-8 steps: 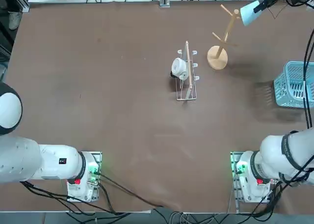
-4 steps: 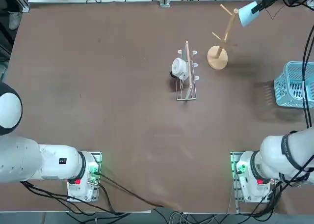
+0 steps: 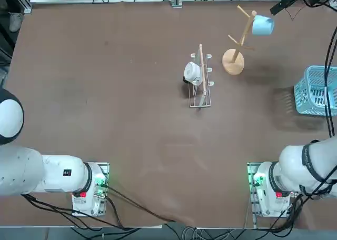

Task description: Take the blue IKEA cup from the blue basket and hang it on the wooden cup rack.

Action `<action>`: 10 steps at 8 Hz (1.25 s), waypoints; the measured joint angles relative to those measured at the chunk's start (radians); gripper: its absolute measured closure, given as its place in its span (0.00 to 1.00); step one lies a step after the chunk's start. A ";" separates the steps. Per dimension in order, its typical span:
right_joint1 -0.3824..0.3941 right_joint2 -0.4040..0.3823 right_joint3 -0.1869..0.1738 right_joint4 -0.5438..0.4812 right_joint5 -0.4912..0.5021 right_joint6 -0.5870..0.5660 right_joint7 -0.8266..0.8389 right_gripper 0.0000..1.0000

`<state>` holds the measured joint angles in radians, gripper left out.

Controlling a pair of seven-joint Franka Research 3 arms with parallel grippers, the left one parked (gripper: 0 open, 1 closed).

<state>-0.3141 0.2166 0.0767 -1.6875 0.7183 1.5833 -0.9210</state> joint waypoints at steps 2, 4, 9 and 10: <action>-0.001 -0.003 -0.003 0.009 0.000 0.002 0.000 0.00; -0.005 -0.027 -0.017 0.045 -0.035 0.001 0.027 0.00; -0.001 -0.173 -0.011 0.116 -0.426 -0.034 0.508 0.00; 0.018 -0.178 -0.005 0.132 -0.517 -0.036 0.621 0.00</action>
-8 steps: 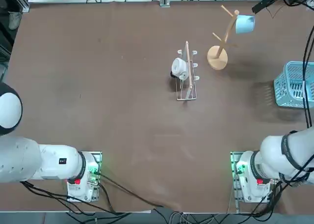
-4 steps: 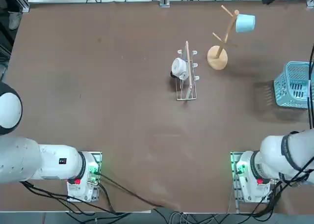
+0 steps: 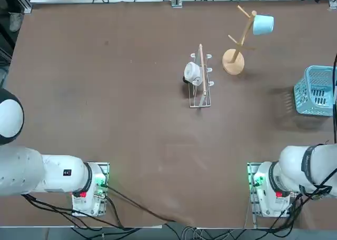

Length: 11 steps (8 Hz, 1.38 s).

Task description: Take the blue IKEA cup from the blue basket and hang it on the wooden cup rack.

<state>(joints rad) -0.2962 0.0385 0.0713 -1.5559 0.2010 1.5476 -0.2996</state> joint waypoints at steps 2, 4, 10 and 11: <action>0.040 0.002 0.007 0.009 -0.092 -0.001 0.238 0.00; 0.062 0.005 0.007 0.011 -0.155 -0.008 0.339 0.00; 0.075 0.000 0.132 0.028 -0.266 -0.029 0.367 0.00; 0.075 0.000 0.131 0.029 -0.266 -0.030 0.367 0.00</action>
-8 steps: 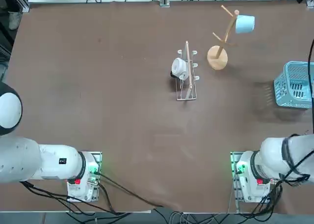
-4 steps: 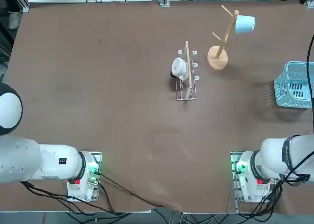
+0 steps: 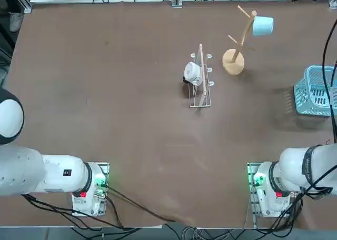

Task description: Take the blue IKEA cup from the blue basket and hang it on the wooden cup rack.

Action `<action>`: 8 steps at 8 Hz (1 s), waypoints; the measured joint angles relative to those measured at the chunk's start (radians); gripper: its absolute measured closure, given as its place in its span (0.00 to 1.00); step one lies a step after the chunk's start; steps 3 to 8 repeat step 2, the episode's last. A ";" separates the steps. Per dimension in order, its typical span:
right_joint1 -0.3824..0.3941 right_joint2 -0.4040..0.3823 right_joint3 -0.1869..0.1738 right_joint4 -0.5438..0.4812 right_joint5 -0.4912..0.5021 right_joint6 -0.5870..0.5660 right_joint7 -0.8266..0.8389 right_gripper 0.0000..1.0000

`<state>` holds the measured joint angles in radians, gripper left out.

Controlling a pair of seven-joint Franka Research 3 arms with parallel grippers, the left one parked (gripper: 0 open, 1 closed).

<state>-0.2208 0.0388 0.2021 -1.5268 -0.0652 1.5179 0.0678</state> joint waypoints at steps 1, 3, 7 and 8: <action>0.000 0.000 -0.003 0.000 0.000 0.000 0.000 0.00; 0.000 0.000 -0.004 0.000 0.000 0.000 0.000 0.00; 0.000 0.000 -0.004 0.000 0.000 0.000 0.000 0.00; 0.000 0.000 -0.004 0.000 0.000 0.000 0.000 0.00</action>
